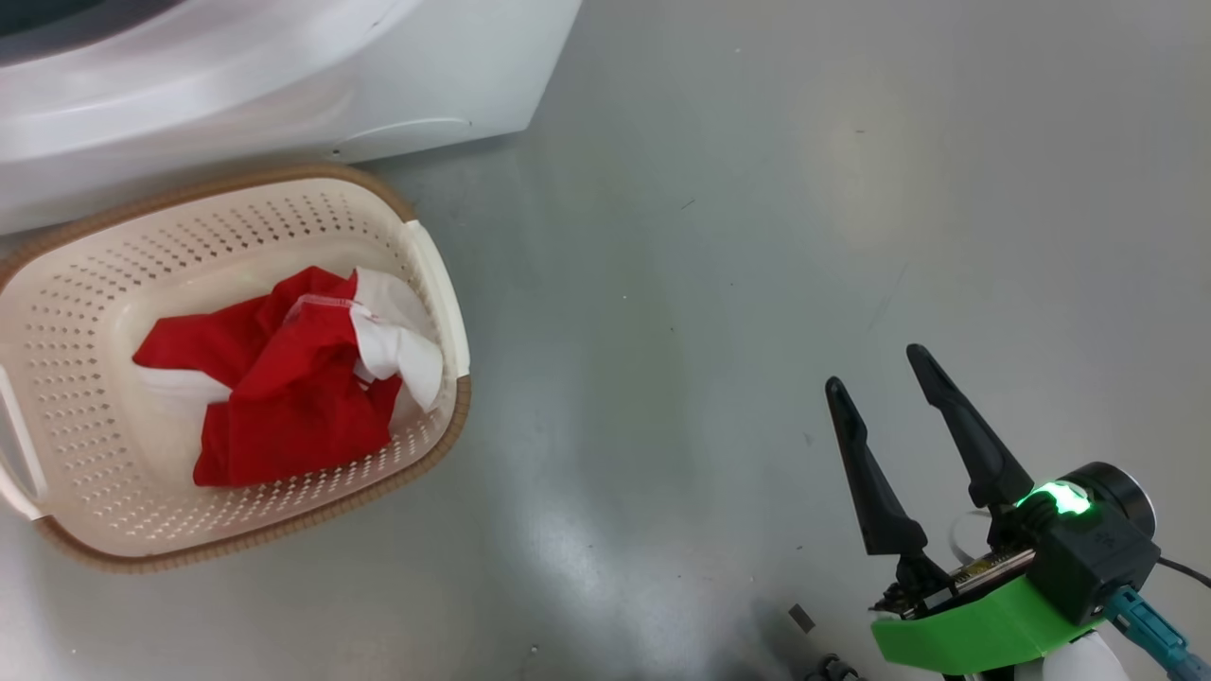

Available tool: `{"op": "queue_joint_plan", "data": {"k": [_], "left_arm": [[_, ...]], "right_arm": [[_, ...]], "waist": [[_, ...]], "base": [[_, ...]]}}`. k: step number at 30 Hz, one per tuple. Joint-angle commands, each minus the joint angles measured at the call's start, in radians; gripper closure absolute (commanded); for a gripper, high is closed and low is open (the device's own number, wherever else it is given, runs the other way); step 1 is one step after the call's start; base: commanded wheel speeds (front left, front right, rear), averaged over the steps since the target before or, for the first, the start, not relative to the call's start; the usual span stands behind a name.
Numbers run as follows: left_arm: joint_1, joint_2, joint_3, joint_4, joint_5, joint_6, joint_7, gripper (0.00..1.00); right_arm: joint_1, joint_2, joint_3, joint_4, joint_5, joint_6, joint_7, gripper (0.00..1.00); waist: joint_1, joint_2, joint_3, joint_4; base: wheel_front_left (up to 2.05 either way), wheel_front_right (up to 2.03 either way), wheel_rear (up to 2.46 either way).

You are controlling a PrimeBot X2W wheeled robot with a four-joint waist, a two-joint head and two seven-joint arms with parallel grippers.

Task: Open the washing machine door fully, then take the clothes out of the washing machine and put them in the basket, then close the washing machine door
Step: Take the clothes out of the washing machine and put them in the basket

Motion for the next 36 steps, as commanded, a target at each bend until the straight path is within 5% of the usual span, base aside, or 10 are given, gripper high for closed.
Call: {"op": "queue_joint_plan", "data": {"k": [1, 20, 36], "left_arm": [[0.009, 0.055, 0.003, -0.031, 0.010, 0.001, -0.015, 1.00], [0.196, 0.119, -0.049, -0.264, 0.069, 0.038, -0.198, 1.00], [0.478, 0.132, -0.050, -0.597, 0.079, 0.154, -0.248, 1.00]], "right_arm": [[-0.008, -0.014, 0.016, -0.018, 0.007, 0.005, -0.012, 0.00], [-0.029, -0.014, 0.013, -0.001, 0.017, 0.005, -0.018, 0.00], [-0.025, -0.014, -0.003, 0.010, 0.012, 0.005, -0.020, 0.00]], "waist": [[0.0000, 0.0000, 0.000, 0.003], [0.0000, 0.0000, -0.016, 0.046], [0.0000, 0.0000, -0.089, 0.090]], "base": [[0.00, 0.00, 0.00], [0.00, 0.00, 0.00], [0.00, 0.00, 0.00]]}}
